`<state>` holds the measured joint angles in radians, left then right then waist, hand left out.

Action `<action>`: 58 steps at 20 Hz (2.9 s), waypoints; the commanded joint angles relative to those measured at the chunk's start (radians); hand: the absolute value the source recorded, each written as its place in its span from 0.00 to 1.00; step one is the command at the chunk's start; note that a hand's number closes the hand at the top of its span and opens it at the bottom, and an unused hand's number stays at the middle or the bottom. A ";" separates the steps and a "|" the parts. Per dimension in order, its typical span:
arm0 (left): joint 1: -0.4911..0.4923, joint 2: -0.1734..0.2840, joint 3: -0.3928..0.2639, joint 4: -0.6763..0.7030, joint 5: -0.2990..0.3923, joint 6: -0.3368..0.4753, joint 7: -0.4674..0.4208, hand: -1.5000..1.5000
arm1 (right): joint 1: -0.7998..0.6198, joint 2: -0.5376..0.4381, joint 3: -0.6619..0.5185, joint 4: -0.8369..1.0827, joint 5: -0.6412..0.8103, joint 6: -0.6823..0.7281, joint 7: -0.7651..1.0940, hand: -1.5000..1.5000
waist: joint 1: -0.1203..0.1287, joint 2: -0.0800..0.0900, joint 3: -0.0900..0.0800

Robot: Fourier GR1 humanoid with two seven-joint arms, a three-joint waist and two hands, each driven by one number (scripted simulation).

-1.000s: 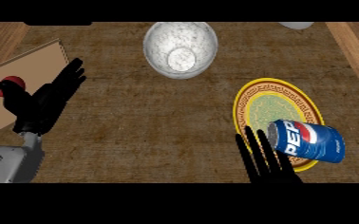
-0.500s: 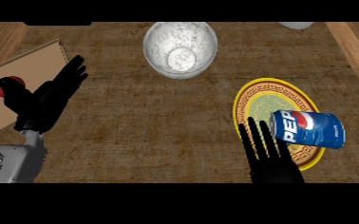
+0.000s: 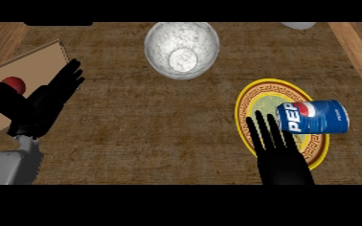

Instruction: Pick the squash from the plate and place it in the bowl

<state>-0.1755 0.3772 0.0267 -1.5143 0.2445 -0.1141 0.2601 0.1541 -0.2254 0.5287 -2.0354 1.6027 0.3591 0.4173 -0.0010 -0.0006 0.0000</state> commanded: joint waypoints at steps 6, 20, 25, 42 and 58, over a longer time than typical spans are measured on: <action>-0.045 -0.037 0.034 -0.004 -0.036 -0.011 0.051 0.50 | -0.082 0.033 -0.095 0.204 -0.030 -0.093 -0.043 0.00 | 0.001 0.001 0.000; 0.032 -0.120 0.031 -0.058 -0.122 -0.013 0.017 0.50 | -0.173 0.049 -0.217 0.375 -0.045 -0.125 -0.086 0.00 | 0.004 0.000 0.000; -0.028 -0.107 0.078 0.016 -0.104 -0.059 0.010 0.50 | -0.215 0.054 -0.272 0.449 -0.061 -0.166 -0.115 0.00 | 0.001 0.001 0.000; -0.071 -0.127 0.110 0.077 -0.136 -0.082 -0.007 0.50 | -0.309 0.018 -0.342 0.631 -0.068 -0.360 -0.293 1.00 | 0.002 0.001 0.000; -0.078 -0.140 0.083 -0.001 -0.146 -0.082 0.059 0.50 | -0.622 -0.207 -0.668 0.964 -0.505 0.022 -0.732 1.00 | 0.033 0.012 0.002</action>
<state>-0.2304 0.2361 0.1109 -1.5108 0.0969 -0.1998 0.2941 -0.3422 -0.3409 -0.0395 -1.2359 1.2059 0.3010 -0.1728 0.0260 0.0101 0.0004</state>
